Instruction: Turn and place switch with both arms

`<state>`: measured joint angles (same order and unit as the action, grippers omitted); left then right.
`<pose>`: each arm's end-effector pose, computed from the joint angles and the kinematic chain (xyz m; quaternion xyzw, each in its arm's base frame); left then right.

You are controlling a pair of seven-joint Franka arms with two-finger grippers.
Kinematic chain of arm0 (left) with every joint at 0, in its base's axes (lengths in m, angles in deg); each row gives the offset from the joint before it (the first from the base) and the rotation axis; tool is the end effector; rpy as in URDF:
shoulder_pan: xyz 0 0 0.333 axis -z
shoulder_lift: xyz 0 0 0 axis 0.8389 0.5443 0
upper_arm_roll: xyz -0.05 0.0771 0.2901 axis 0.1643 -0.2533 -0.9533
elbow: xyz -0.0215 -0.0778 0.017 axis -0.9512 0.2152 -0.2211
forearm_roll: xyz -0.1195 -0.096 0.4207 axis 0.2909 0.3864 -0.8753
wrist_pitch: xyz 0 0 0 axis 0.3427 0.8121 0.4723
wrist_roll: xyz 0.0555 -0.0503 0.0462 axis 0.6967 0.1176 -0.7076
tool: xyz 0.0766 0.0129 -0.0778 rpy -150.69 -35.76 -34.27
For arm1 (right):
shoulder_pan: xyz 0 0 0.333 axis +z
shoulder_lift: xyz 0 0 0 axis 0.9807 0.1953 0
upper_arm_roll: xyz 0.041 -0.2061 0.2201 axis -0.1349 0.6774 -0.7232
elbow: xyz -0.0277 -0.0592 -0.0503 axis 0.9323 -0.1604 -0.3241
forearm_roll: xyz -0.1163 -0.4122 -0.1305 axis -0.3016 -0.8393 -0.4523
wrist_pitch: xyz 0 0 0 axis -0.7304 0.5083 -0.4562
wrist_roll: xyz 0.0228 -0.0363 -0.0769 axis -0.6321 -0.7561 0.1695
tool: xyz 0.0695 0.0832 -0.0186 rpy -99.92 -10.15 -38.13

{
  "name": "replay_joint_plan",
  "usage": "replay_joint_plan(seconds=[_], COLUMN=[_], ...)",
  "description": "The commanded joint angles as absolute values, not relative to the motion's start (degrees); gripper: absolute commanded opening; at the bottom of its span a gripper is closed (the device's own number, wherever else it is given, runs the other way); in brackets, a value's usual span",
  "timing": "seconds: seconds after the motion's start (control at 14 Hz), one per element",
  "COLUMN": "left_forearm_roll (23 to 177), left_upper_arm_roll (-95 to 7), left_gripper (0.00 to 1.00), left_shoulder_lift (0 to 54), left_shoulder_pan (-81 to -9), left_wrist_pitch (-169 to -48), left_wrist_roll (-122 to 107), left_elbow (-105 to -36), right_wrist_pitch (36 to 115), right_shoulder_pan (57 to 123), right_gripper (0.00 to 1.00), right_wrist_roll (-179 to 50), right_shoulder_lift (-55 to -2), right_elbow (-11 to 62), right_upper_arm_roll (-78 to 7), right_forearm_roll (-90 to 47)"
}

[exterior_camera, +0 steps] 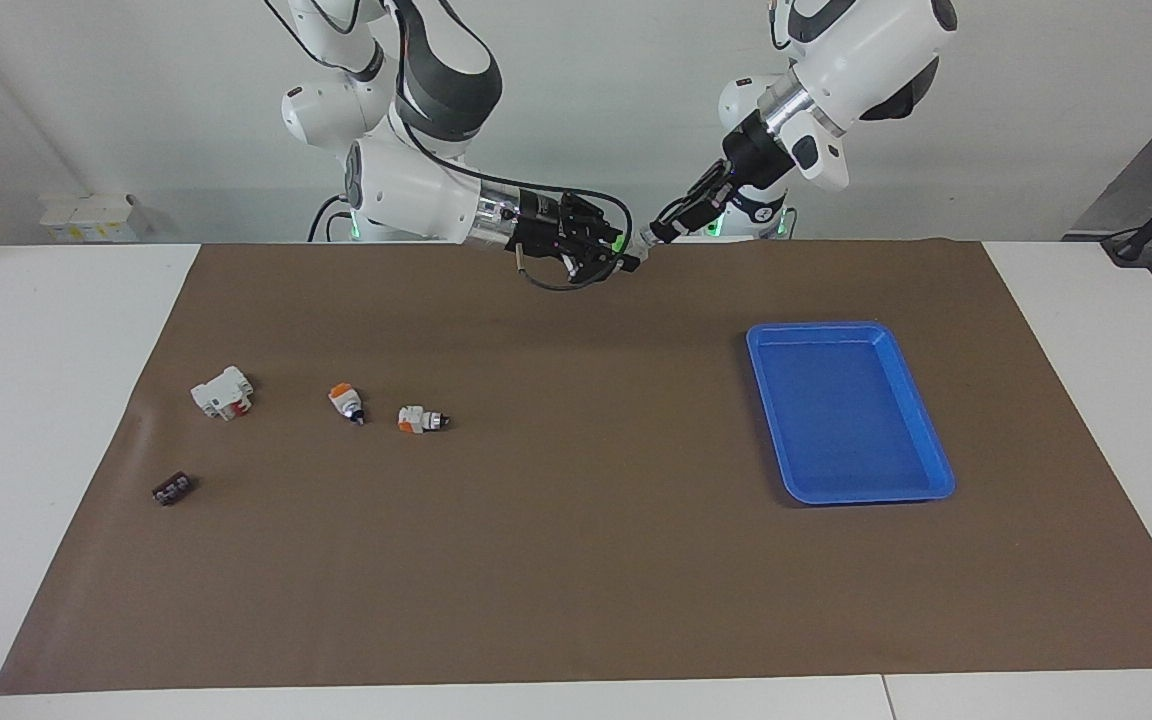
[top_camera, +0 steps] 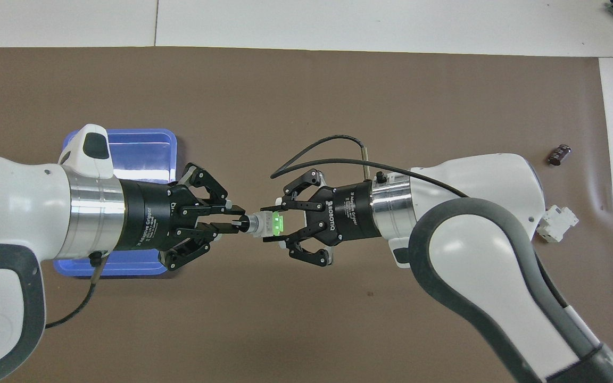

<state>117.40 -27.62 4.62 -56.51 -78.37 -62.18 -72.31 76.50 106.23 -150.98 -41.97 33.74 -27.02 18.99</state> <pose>0.5153 -0.2579 0.5869 0.8183 0.4733 -0.1632 0.2822 0.5476 0.3322 0.4632 -0.6210 0.5836 0.3958 0.3422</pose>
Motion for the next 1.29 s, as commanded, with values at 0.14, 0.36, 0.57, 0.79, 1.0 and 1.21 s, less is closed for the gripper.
replay_joint_plan(seconds=[0.14, 0.36, 0.57, 0.79, 1.0, 1.21], left_forearm_roll=[118.6, 118.4, 118.3, 118.2, 118.1, 117.4], left_upper_arm_roll=[-27.7, -27.6, -27.6, -27.5, -27.5, -27.6], left_gripper=[0.00, 0.00, 0.00, 0.00, 0.00, 0.00], left_shoulder_lift=[3.1, 3.2, 3.1, 2.8, 2.8, 2.8], left_shoulder_pan=[-56.1, -56.1, -56.1, -56.1, -56.1, -56.2], left_wrist_pitch=[-79.1, -78.7, -78.0, -77.5, -76.4, -75.8], left_wrist_roll=[-61.7, -54.8, -46.7, -32.7, -20.9, -10.1], left_elbow=[-73.9, -73.6, -73.6, -73.9, -73.8, -73.8], right_wrist_pitch=[76.8, 76.8, 76.9, 78.9, 79.3, 79.1], right_shoulder_pan=[106.3, 106.3, 106.3, 106.3, 106.4, 106.3], right_gripper=[0.00, 0.00, 0.00, 0.00, 0.00, 0.00], right_wrist_roll=[-151.8, -151.8, -152.2, -152.4, -152.5, -152.5], right_shoulder_lift=[-42.2, -42.2, -43.0, -43.1, -43.1, -43.1], right_elbow=[33.6, 33.6, 33.5, 33.7, 33.6, 33.7], right_upper_arm_roll=[-27.1, -27.1, -27.1, -27.1, -27.1, -27.1], right_forearm_roll=[20.1, 20.0, 20.1, 19.6, 19.6, 19.6])
